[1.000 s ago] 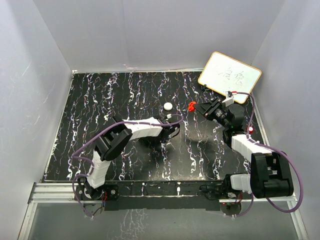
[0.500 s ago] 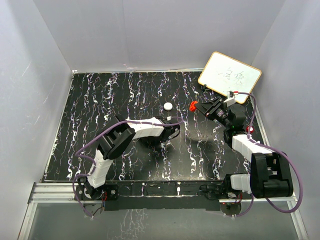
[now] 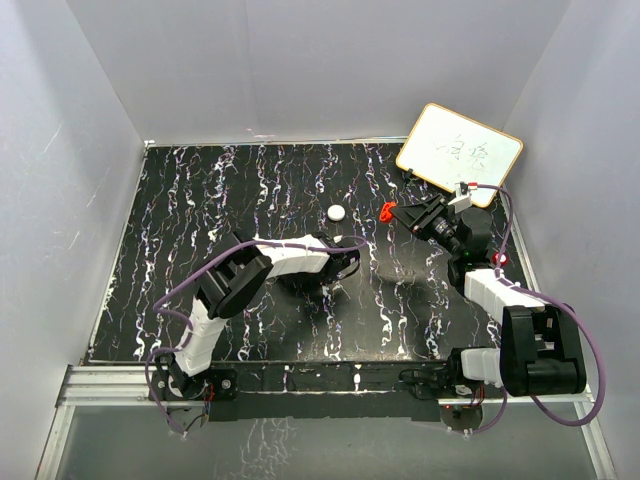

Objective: Insert the wireless bluetooth earbuds into the charging case
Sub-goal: Place the earbud at the center of the board.

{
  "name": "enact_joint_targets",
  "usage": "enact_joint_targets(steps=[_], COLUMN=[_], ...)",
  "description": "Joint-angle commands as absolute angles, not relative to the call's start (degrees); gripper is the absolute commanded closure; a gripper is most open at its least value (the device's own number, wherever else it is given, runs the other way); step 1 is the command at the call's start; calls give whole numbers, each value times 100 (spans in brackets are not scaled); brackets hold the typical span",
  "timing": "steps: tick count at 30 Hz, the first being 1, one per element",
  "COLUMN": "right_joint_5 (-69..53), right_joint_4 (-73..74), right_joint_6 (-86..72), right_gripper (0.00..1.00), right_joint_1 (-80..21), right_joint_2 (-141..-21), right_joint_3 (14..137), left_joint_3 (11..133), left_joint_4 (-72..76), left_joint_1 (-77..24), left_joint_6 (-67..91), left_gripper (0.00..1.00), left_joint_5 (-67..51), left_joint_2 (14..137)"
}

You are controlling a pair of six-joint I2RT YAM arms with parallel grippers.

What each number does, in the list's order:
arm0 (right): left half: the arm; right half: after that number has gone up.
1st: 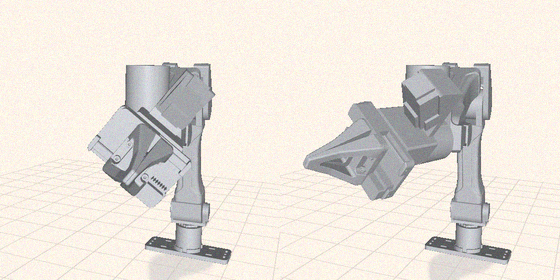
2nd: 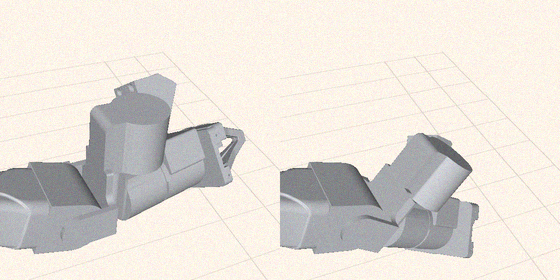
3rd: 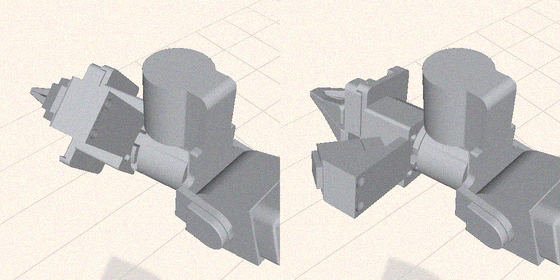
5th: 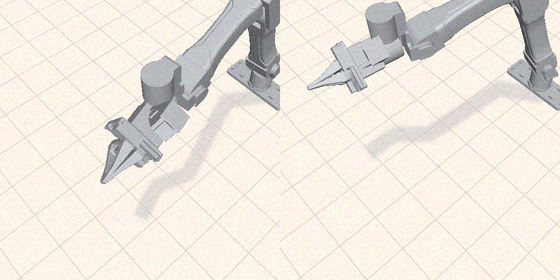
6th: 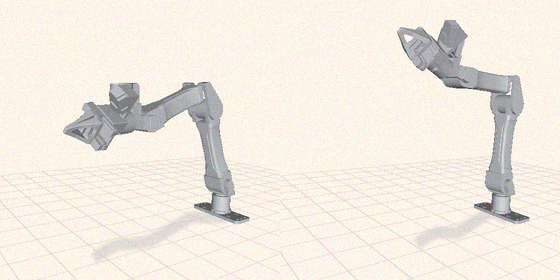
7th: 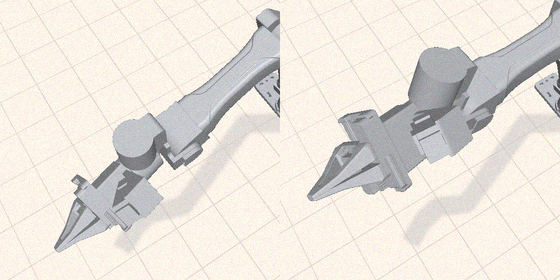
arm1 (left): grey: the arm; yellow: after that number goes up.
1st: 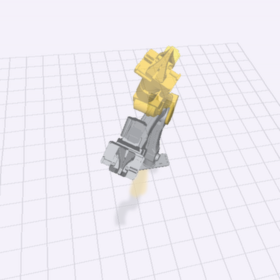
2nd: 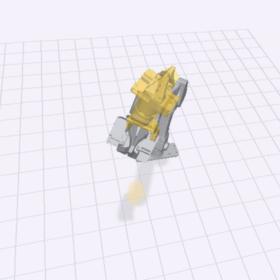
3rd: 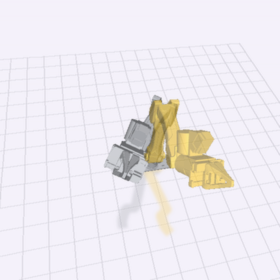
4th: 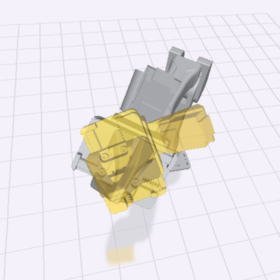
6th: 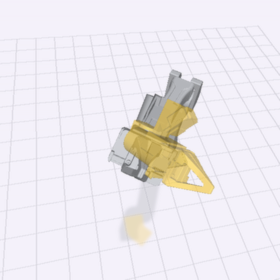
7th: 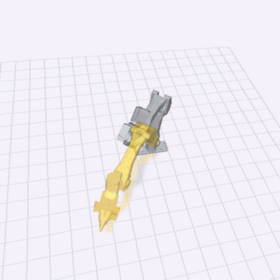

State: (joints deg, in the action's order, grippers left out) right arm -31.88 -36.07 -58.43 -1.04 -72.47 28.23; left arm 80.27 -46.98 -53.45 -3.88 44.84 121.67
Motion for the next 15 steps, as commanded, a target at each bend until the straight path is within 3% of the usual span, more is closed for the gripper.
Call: enact_joint_targets(steps=[1, 15], right_joint_5=[-3230, -3237], right_joint_4=[-3841, -3850], right_joint_6=[-5816, -5814], right_gripper=[100, 100], right_joint_1=[-71, -62], right_joint_2=[-7090, -7076], right_joint_3=[2979, 2956], left_joint_3=[8200, 8270], left_joint_4=[-4978, -5121], left_joint_1=[-5326, -5326], left_joint_6=[-476, -505], left_gripper=[90, 83], left_joint_5=[4412, 4190], left_joint_2=[12213, 12334])
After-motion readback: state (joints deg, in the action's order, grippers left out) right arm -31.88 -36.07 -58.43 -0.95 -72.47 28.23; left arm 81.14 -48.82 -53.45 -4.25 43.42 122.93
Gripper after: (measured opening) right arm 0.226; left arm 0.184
